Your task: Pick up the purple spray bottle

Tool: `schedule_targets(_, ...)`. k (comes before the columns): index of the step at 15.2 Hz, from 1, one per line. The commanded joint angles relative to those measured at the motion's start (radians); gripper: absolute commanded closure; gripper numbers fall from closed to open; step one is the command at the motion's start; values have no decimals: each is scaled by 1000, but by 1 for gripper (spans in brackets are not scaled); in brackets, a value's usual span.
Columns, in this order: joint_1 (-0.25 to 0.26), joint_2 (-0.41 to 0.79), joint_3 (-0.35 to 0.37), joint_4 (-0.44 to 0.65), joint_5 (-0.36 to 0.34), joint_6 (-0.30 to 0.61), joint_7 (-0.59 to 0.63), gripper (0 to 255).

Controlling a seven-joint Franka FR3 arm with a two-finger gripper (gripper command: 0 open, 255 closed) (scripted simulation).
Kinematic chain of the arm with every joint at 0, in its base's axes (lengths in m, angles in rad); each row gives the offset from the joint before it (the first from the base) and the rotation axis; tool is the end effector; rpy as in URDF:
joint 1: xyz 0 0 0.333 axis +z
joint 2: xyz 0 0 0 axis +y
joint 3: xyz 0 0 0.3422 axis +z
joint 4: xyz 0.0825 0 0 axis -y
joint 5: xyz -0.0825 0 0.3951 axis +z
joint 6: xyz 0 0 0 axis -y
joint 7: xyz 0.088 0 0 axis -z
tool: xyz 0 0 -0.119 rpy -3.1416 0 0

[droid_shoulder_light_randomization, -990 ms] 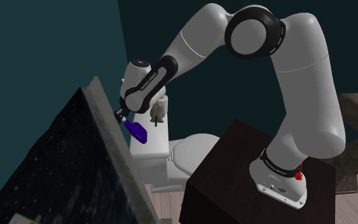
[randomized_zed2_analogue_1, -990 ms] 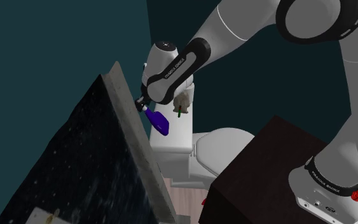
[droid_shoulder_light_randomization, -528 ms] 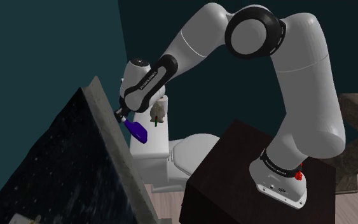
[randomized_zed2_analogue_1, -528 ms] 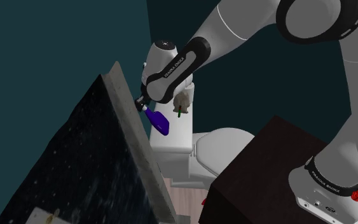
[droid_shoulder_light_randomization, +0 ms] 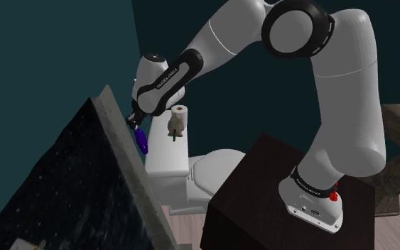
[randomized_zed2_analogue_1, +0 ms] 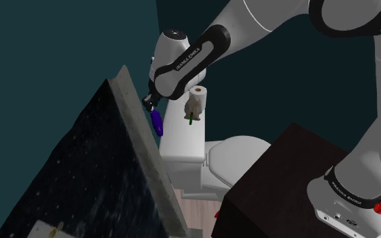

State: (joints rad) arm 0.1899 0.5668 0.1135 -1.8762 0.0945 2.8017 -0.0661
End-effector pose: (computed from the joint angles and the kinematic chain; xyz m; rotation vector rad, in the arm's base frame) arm 0.6664 0.1969 0.2492 -2.9273 -0.3788 -0.5148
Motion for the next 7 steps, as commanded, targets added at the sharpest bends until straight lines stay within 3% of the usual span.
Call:
schedule_targets(1, 1, -25, 0, 0, 0, -13, 3, 255)
schedule_targets(7, 1, -64, 0, 1, -1, -53, 8, 255)
